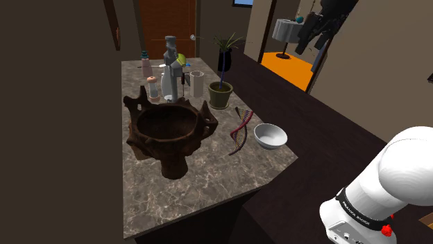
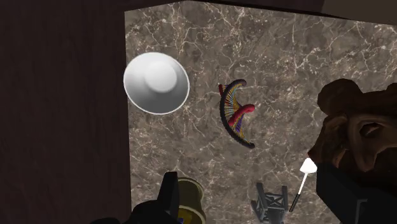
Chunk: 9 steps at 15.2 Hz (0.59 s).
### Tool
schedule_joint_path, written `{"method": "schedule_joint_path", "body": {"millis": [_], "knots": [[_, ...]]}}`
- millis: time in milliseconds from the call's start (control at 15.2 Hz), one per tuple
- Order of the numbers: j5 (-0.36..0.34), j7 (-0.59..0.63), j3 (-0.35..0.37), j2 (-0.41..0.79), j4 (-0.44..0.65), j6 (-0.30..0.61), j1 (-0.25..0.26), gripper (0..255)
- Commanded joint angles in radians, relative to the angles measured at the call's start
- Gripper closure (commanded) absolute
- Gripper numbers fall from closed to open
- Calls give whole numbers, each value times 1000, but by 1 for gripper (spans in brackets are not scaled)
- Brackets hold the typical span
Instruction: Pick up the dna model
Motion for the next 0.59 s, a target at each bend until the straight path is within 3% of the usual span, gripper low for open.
{"method": "schedule_joint_path", "body": {"millis": [0,528], "knots": [[0,0,0,0,0,0,0,0],[-6,-38,-13,244,-26,163,11,0]]}}
